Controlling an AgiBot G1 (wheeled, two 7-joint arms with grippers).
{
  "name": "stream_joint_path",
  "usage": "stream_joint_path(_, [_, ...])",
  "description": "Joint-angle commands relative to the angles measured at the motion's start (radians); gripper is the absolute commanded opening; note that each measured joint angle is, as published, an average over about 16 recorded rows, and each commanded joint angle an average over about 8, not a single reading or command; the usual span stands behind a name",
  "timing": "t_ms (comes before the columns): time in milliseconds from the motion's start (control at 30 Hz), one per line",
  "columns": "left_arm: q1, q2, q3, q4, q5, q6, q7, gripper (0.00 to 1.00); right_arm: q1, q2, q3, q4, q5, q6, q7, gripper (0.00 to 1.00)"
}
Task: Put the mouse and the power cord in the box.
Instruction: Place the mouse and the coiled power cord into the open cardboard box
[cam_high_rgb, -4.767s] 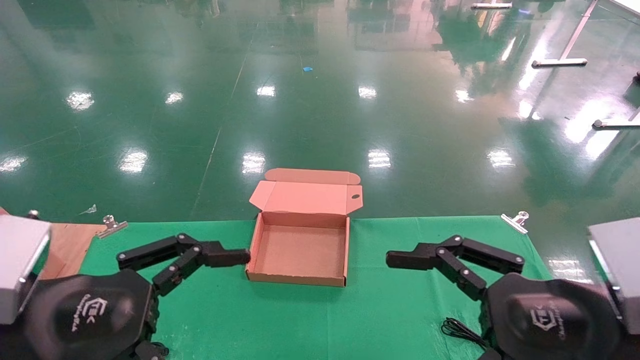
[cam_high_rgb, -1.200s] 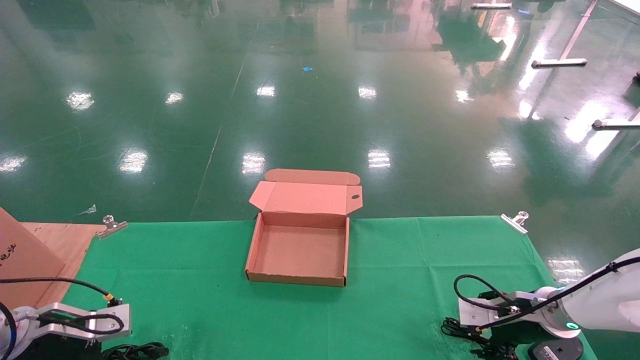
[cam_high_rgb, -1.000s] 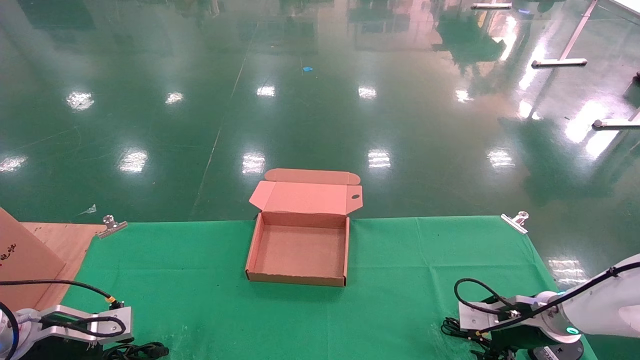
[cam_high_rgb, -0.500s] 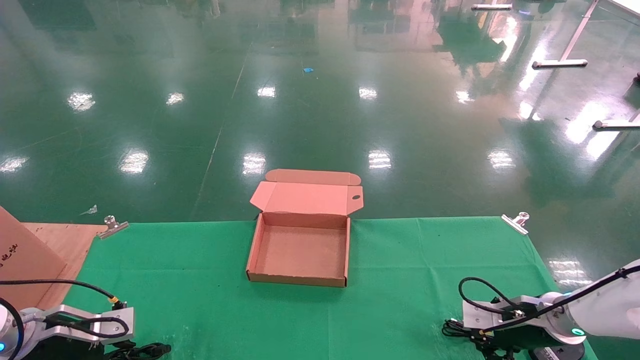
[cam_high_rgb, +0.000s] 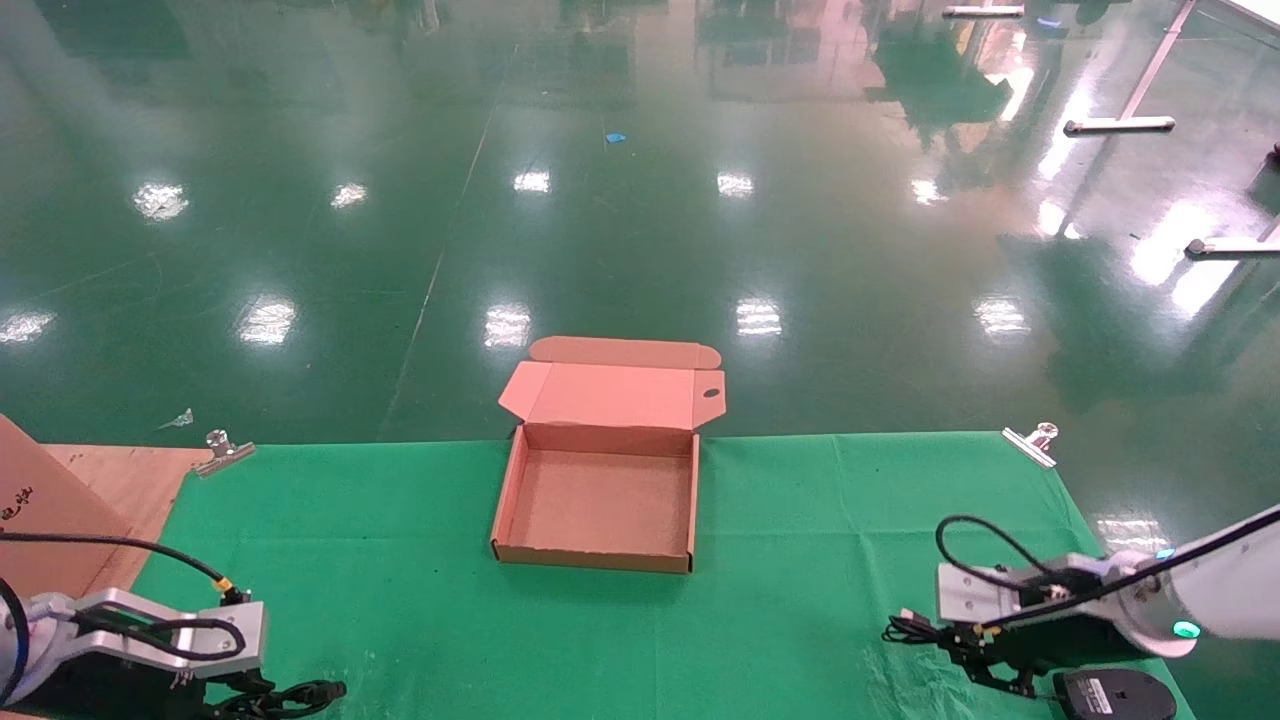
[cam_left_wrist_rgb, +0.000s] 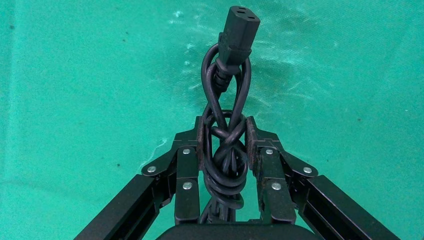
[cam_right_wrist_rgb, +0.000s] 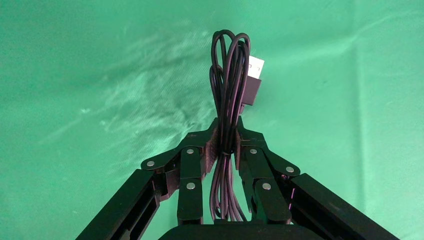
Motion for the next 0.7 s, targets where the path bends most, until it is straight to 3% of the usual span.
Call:
stream_joint_path(33, [-0.013, -0.003, 0.003, -0.001, 0.004, 0.015, 0.002, 0.0, 0.015, 0.006, 0.003, 0.003, 0.005, -0.02, -0.002, 0.0])
stream_joint_path(400, [-0.13, 0.039, -0.003, -0.041, -0.005, 0.089, 0.008, 0.0, 0.163, 0.001, 0.035, 0.027, 0.053, -0.288, -0.018, 0.0])
stream_joint_path(700, [-0.241, 0.114, -0.012, -0.074, -0.018, 0.105, 0.008, 0.0, 0.275, -0.077, 0.047, 0.046, 0.071, -0.323, 0.015, 0.0])
